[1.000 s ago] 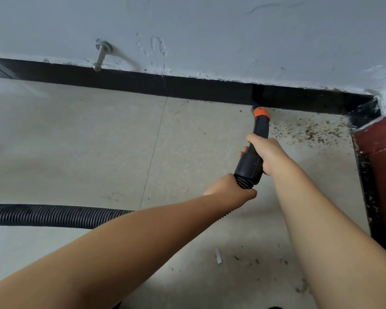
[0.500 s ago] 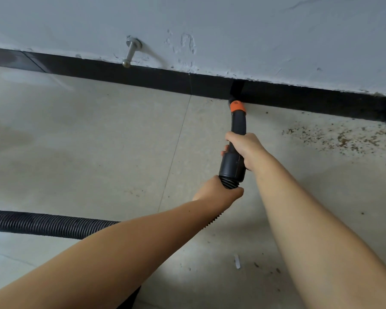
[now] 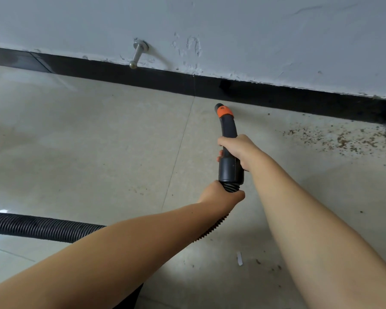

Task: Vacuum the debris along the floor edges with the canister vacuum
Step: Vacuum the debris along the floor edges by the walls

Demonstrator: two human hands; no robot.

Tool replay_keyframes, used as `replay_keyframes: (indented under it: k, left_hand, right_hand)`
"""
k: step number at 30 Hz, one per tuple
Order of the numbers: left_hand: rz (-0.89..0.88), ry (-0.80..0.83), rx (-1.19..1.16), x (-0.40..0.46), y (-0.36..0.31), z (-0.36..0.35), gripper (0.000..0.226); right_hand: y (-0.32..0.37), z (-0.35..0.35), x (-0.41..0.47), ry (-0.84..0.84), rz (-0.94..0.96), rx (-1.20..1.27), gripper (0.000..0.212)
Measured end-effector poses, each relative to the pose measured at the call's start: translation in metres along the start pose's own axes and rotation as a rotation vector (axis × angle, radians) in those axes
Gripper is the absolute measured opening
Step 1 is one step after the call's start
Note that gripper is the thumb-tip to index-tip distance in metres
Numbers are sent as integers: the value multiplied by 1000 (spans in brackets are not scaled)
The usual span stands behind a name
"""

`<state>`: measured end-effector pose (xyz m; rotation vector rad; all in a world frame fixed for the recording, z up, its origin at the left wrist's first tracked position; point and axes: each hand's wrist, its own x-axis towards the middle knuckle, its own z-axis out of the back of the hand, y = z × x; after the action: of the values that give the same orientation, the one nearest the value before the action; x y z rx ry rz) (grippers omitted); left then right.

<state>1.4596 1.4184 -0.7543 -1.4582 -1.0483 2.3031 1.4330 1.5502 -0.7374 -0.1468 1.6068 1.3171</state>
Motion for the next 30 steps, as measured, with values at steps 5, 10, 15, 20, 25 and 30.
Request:
replay_keyframes:
  k: [5,10,15,20,25,30]
  left_hand:
    - [-46,71,143,-5,-4,-23,17]
    - [-76,138,200,-11,-12,-42,17]
    - [-89,89,224,-6,-27,-40,18]
    - [-51,66,127,-12,-27,-36,15]
    - [44,53,-8,-40,-3,-35,14]
    - [121,77,-84,-66,11,-50,15]
  right_hand:
    - [-24,38,-13,-169,-22,134,8]
    - [-37,67,-21,-243,-42,222,8]
    - [-26,75,-16,-222,-45,260,15]
    - [-15,63,-17,-104,-34,169,13]
    - [-28,28,-33,15,-32,-2,13]
    - [-51,22,-49,46,-21,-96,25]
